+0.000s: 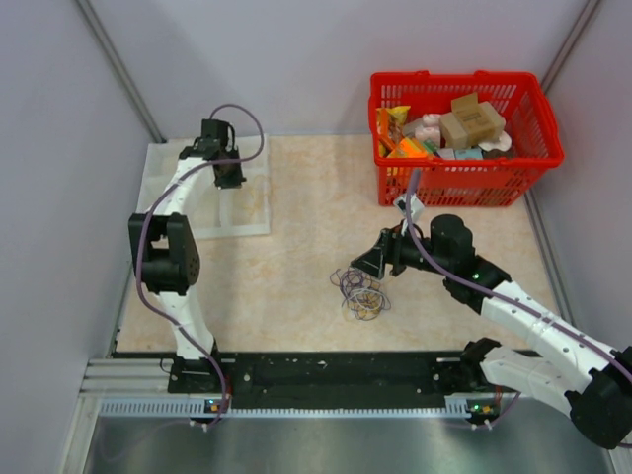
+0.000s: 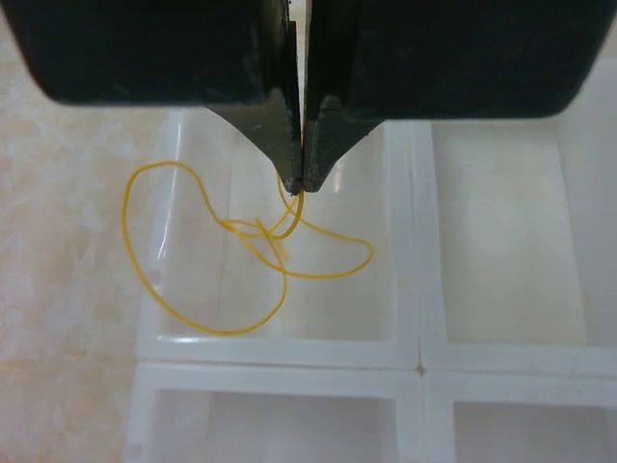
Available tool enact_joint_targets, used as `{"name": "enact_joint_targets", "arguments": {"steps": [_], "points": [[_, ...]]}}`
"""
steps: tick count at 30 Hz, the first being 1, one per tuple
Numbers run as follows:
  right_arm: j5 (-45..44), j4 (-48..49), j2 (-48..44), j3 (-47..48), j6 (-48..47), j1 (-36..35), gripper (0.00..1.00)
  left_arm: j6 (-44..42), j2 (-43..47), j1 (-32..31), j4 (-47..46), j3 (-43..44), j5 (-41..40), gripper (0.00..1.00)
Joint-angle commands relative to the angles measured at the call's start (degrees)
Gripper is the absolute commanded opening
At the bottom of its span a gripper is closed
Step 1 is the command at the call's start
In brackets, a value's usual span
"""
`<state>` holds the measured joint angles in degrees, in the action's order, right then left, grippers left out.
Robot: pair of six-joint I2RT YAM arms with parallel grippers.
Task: Untangle the cables
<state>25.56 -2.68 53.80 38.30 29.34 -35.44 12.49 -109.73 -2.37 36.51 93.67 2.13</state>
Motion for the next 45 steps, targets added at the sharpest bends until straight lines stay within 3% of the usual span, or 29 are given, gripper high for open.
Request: {"name": "enact_joint_targets", "arguments": {"steps": [1, 7, 9, 12, 14, 19, 24, 29, 33, 41, 45], "points": [[-0.2, 1.9, -0.9, 0.4, 0.1, 0.0, 0.7, 2.0, -5.7, -4.1, -0.6, 5.6, -11.3, 0.0], [-0.8, 0.4, -2.4, 0.8, 0.2, 0.1, 0.7, 1.2, -13.8, -4.2, 5.1, 14.8, -17.5, 0.0], [-1.0, 0.1, -2.8, 0.8, 0.0, 0.1, 0.7, 0.3, -13.8, -3.9, 5.3, 15.5, -16.3, 0.0], [-1.0, 0.1, -2.3, 0.7, -0.3, 0.1, 0.7, 0.1, -10.4, -3.7, 4.6, 13.5, -13.7, 0.33], [-0.5, 0.6, -1.8, 0.8, 0.0, 0.1, 0.7, 0.1, -7.4, -3.6, 3.8, 12.0, -12.3, 0.46], [0.3, 1.6, -1.2, 0.6, 0.5, 0.1, 0.7, 0.7, -1.7, -3.5, 3.3, 10.4, -9.7, 0.59], [0.1, 1.6, -1.2, 0.4, 0.4, 0.1, 0.7, 2.0, 1.7, -3.6, -1.1, 7.3, 0.4, 0.68], [0.0, 1.5, -1.4, 0.2, 0.5, 0.1, 0.7, 3.6, -1.2, -4.3, -0.9, 9.5, 3.4, 0.67], [-0.2, 1.3, -1.6, 0.3, 0.4, 0.1, 0.7, 2.7, -3.8, -5.6, 0.2, 11.6, 3.1, 0.49], [-0.5, 1.0, -1.9, 0.3, 0.2, 0.1, 0.7, -2.9, -5.8, -8.2, 0.7, 10.5, -1.6, 0.56], [-0.2, 1.0, -1.3, 0.5, 0.3, 0.1, 0.7, -3.4, -6.3, -8.4, 0.7, 10.2, -1.6, 0.44]]}}
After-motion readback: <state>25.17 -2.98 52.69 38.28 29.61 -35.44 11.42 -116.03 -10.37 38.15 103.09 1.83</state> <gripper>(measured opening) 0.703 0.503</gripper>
